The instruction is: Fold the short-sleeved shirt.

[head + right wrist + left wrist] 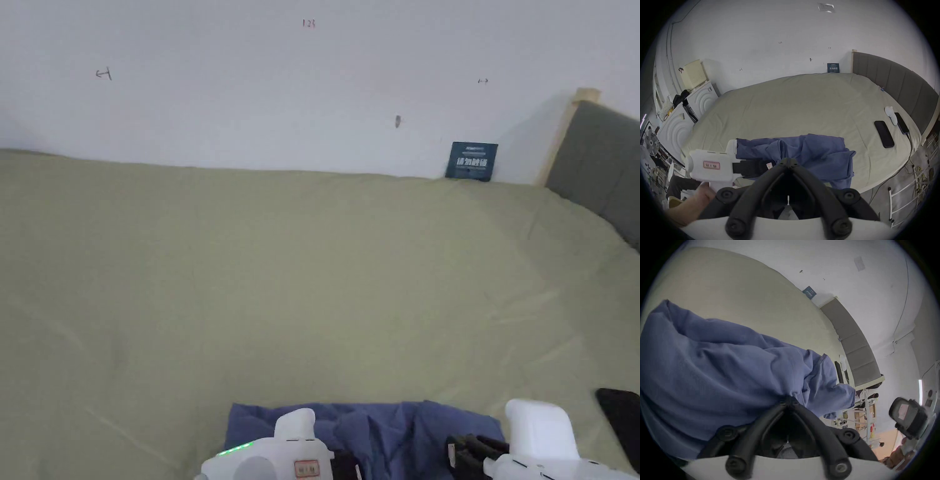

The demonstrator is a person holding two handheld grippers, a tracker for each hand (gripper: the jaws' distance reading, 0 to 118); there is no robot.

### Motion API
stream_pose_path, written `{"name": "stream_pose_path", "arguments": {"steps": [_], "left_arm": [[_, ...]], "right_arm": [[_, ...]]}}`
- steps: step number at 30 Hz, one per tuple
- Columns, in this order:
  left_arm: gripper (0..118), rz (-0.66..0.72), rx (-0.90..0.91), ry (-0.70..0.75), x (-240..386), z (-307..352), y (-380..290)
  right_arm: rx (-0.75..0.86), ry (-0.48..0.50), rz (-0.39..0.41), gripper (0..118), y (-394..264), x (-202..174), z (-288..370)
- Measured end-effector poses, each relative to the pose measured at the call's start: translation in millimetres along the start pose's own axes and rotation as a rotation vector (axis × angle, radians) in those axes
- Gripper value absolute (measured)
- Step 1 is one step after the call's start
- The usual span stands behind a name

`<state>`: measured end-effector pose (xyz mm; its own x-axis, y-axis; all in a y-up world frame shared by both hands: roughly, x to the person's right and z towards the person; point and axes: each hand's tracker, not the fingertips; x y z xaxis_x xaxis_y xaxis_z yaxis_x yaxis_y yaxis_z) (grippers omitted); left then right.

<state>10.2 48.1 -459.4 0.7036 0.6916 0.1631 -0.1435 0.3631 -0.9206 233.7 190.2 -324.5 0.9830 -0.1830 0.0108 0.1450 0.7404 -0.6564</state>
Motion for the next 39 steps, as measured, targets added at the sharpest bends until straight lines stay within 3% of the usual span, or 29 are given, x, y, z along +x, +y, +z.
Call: {"name": "stream_pose_path", "arguments": {"steps": [3,5,6,7,8,9,10,11,16,20,22,23,24,25,27,29,32,35,39], "left_arm": [[0,0.056,-0.009,-0.030,-19.4,33.9,17.6],[0,0.040,0.013,-0.125,-38.2,67.6,31.3],[6,0.012,0.015,-0.182,-50.1,85.2,39.5],[24,-0.015,0.002,-0.224,-61.5,97.2,45.6],[55,-0.042,-0.015,-0.253,-75.7,110.2,51.4],[93,-0.057,-0.043,-0.251,-86.3,116.5,57.5],[107,-0.043,-0.057,-0.194,-94.8,120.7,59.3],[110,-0.034,-0.076,-0.157,-105.4,125.5,61.6],[110,0.190,-0.077,-0.099,-152.5,115.6,51.1],[110,0.350,0.021,-0.319,-156.0,93.7,45.1],[88,0.418,-0.044,-0.395,-152.3,73.0,42.9],[65,0.427,-0.020,-0.397,-149.7,66.1,38.1],[20,0.407,0.000,-0.351,-144.1,61.8,33.9],[14,0.396,0.021,-0.302,-143.9,59.5,32.3],[14,0.465,0.081,-0.241,-152.4,60.7,24.6],[14,0.560,0.098,-0.378,-158.2,65.7,17.1],[14,0.398,0.128,-0.262,-152.3,94.2,27.8],[14,0.402,0.143,-0.255,-148.6,132.4,45.8],[14,0.326,0.268,-0.118,-146.8,214.4,78.6]], "right_arm": [[-0.001,0.007,0.022,1,0.4,-3.8,3.9],[0.010,0.011,0.030,1,1.7,-3.3,6.5],[0.010,0.009,0.030,1,3.9,-2.4,6.0],[0.010,0.007,0.028,1,5.8,-1.8,5.0],[0.012,0.001,0.025,1,7.5,-1.5,3.1],[0.010,-0.003,0.026,1,9.9,-1.5,1.9],[0.003,-0.005,0.028,1,11.7,-1.8,1.9],[0.002,-0.007,0.034,1,12.9,-2.6,3.8],[0.027,-0.001,0.048,1,16.1,-3.9,11.6],[0.031,-0.004,0.040,1,15.5,-3.0,9.6],[0.025,0.000,0.034,1,13.0,-2.3,6.2],[0.019,0.000,0.030,1,11.1,-2.4,4.6],[0.008,0.003,0.027,1,9.1,-2.2,3.4],[0.003,0.005,0.028,1,7.0,-1.5,2.6],[-0.008,0.004,0.026,1,2.6,-1.0,2.0],[-0.021,-0.001,0.027,1,0.2,-1.1,2.2],[-0.029,-0.007,0.029,1,-1.4,-1.0,1.5],[-0.035,-0.008,0.032,1,0.6,-3.6,-2.1],[-0.036,0.008,0.054,1,6.6,-10.3,-6.2]]}}
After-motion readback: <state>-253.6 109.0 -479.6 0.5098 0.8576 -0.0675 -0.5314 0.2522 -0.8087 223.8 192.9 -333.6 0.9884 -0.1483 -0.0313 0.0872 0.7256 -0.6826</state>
